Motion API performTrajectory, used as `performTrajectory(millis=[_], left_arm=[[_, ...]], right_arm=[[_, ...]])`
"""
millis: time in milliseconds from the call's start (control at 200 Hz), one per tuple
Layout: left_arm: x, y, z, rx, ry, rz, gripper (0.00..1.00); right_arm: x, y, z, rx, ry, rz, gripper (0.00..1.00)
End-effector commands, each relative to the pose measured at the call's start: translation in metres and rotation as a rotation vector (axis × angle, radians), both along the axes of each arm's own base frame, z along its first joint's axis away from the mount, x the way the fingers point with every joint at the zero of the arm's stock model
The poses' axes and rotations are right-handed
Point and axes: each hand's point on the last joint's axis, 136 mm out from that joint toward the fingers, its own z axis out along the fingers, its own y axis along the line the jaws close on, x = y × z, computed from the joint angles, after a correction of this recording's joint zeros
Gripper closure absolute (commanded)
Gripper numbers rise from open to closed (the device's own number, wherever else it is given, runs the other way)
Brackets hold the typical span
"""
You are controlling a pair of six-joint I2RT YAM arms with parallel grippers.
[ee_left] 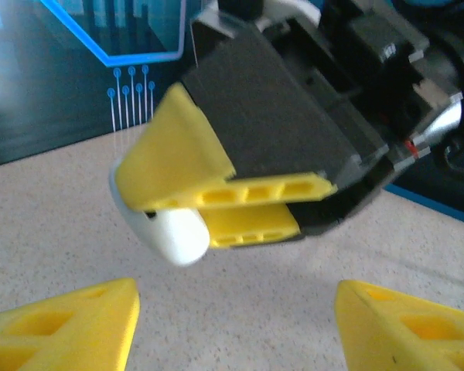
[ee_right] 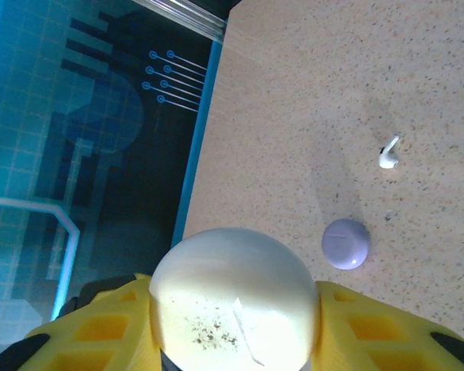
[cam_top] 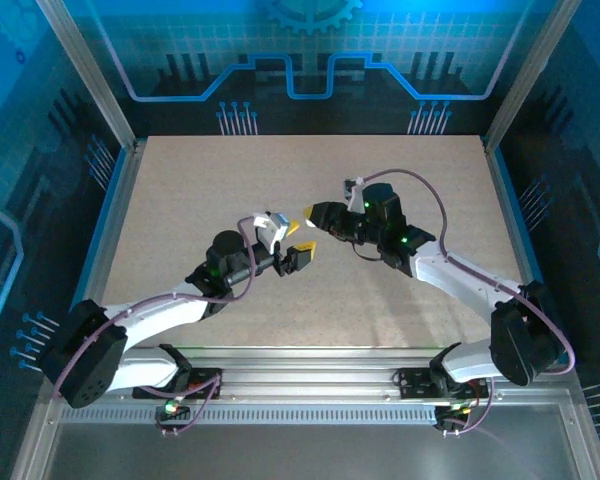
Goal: Insert wireless bluetooth earbuds into charging case
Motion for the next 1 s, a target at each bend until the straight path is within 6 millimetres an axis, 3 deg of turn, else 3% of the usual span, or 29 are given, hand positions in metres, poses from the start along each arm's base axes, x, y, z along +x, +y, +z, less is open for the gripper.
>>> performTrajectory(millis=[0, 355, 395, 570, 995], left_arm=[[0.005, 0.002, 0.017, -0.079, -0.054, 0.04, 0.33], [0.017, 0.011, 0.017, -0.119, -0.056, 0.125, 0.38], [0.017, 0.011, 0.017, -0.126, -0.057, 0.125, 0.38], [0.015, 0.007, 0.027, -0.162, -0.076, 0.098, 0.37], [0.015, -0.001, 0.037, -0.204, -0.081, 0.051, 0.57]], right_arm=[[-0.006, 0.007, 0.021, 0.076, -0.039, 0.004, 0.61], [-0.015, 0.01, 0.037, 0.116, -0.059, 0.005, 0.61], [-0.018, 0.009, 0.026, 0.105, -0.037, 0.008, 0.61], [-0.023, 0.012, 0.025, 0.107, -0.033, 0.018, 0.61], [-0.033, 0.019, 0.024, 0.114, -0.028, 0.064, 0.61]])
